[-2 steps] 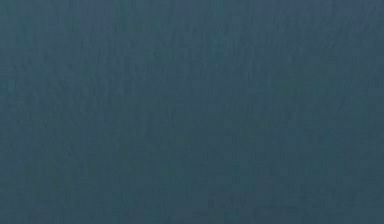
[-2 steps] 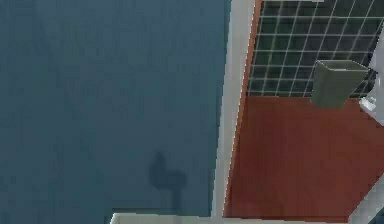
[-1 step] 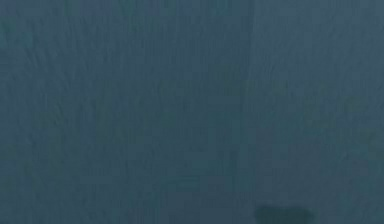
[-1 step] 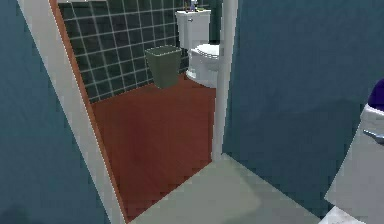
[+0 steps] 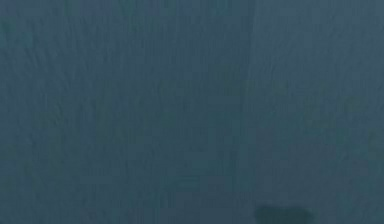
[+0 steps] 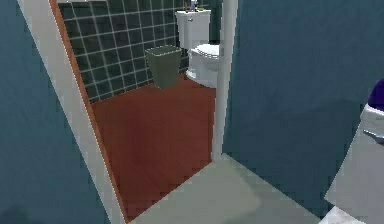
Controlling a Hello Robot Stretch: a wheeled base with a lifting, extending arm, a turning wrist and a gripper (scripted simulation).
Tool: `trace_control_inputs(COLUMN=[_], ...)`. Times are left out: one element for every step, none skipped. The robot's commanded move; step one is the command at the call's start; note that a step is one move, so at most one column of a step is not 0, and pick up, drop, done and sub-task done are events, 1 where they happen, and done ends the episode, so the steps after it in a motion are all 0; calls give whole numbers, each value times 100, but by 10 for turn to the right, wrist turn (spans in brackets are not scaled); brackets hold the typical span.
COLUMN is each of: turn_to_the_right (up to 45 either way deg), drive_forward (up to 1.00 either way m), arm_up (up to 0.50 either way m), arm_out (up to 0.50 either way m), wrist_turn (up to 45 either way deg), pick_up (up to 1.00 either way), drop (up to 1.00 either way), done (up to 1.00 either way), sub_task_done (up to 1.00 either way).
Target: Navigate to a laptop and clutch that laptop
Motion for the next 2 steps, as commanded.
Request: trace_control_inputs(turn_to_the_right=[0, 450], drive_forward=[5, 0], arm_up=[0, 0], arm_out=[0, 0], wrist_turn=[0, 0], pick_up=[0, 0], drop=[0, 0], done=[0, 0], sub_task_done=[0, 0])
